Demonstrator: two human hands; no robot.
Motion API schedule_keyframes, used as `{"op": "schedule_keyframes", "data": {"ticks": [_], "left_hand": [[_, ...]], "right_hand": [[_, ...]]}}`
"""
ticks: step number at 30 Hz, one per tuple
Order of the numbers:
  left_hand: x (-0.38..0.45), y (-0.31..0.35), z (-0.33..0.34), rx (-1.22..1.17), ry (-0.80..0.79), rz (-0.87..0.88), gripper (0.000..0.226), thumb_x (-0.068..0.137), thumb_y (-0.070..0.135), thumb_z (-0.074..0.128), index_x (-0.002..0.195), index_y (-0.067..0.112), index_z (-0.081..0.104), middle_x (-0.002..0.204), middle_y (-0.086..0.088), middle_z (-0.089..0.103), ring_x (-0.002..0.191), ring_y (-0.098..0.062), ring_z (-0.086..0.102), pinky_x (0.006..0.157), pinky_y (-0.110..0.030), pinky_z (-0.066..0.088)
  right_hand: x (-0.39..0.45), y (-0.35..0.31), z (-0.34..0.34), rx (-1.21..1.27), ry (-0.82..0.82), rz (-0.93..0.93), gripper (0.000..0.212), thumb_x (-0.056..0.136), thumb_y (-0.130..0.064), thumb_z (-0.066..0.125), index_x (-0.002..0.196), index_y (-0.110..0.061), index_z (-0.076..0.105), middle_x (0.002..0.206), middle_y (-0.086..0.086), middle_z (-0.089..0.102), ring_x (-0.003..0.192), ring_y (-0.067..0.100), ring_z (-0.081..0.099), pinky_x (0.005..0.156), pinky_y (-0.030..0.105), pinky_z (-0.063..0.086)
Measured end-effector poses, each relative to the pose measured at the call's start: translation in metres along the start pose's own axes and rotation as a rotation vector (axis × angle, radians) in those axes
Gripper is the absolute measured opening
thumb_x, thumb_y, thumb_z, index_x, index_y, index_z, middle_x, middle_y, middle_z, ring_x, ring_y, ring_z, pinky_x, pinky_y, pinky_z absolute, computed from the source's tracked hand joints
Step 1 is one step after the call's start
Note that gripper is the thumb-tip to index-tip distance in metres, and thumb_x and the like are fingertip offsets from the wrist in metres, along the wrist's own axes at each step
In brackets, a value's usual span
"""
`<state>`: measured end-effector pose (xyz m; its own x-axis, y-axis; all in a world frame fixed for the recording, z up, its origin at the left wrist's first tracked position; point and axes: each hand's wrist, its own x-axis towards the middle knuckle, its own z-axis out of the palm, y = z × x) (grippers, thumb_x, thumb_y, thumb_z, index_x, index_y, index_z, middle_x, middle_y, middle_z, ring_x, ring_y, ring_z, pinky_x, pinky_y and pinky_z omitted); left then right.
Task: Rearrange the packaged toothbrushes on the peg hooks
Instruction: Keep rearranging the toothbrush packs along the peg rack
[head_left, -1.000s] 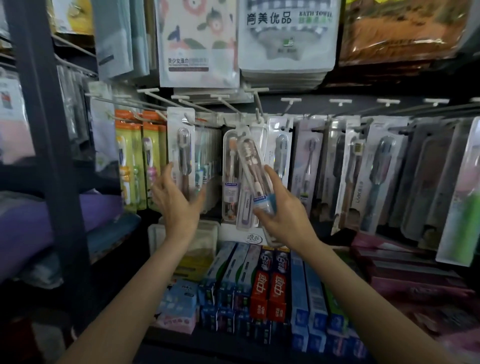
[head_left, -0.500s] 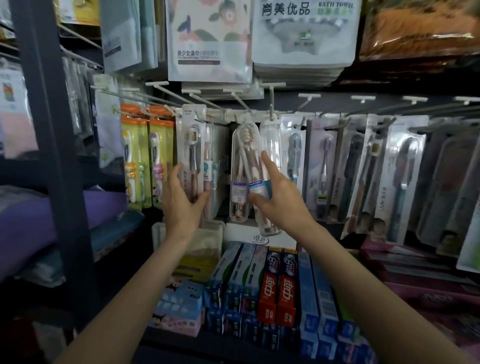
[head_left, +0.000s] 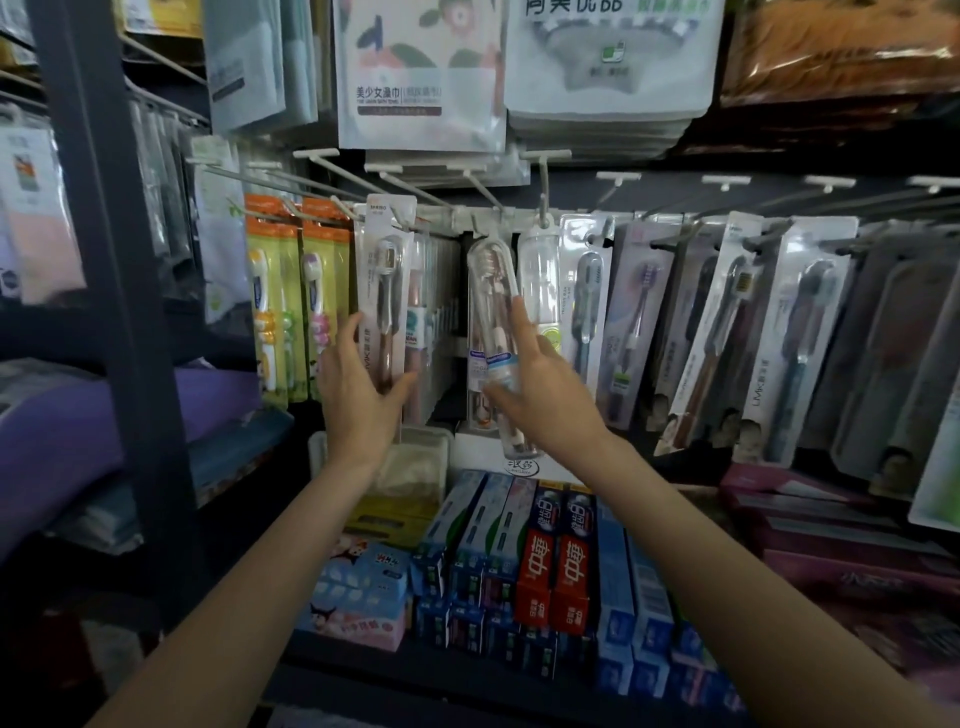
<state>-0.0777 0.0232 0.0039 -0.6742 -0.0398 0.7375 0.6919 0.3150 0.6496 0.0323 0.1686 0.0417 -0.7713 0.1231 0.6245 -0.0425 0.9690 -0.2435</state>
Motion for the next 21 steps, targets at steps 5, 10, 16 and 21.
{"op": "schedule_keyframes", "data": {"ticks": [5,10,16,21], "left_hand": [[-0.006,0.004,-0.010,0.020,0.013,0.022,0.074,0.076,0.016,0.073,0.137,0.021,0.033,0.140,-0.006,0.037,0.129,-0.025,0.035,0.105,-0.047,0.034],[-0.007,0.007,-0.009,0.019,-0.005,0.019,0.072,0.076,0.018,0.074,0.136,0.021,0.034,0.138,-0.008,0.039,0.127,-0.026,0.036,0.102,-0.050,0.035],[-0.018,0.021,-0.003,0.061,0.134,-0.007,0.064,0.079,0.026,0.070,0.132,0.014,0.038,0.138,-0.016,0.029,0.131,-0.029,0.024,0.106,-0.044,0.024],[-0.025,0.048,0.011,-0.020,0.116,0.177,0.045,0.082,0.015,0.062,0.122,0.004,0.044,0.130,-0.018,0.037,0.125,-0.026,0.033,0.106,-0.029,0.026]], "right_hand": [[-0.020,0.004,0.011,0.047,-0.044,0.012,0.070,0.090,-0.024,0.057,0.145,-0.017,0.014,0.132,0.011,0.047,0.096,0.028,0.059,0.075,0.042,0.051],[-0.020,0.007,-0.001,0.208,0.041,0.027,0.051,0.090,-0.015,0.055,0.135,-0.013,0.033,0.100,0.006,0.061,0.075,0.022,0.062,0.071,0.041,0.054],[-0.018,0.034,-0.034,0.291,0.268,0.155,0.030,0.091,-0.009,0.052,0.120,-0.007,0.048,0.088,0.001,0.056,0.073,0.020,0.061,0.066,0.034,0.055],[-0.029,0.076,-0.029,0.155,0.313,0.337,0.027,0.090,-0.008,0.053,0.115,0.001,0.051,0.103,0.014,0.058,0.093,0.027,0.057,0.075,0.027,0.044]]}}
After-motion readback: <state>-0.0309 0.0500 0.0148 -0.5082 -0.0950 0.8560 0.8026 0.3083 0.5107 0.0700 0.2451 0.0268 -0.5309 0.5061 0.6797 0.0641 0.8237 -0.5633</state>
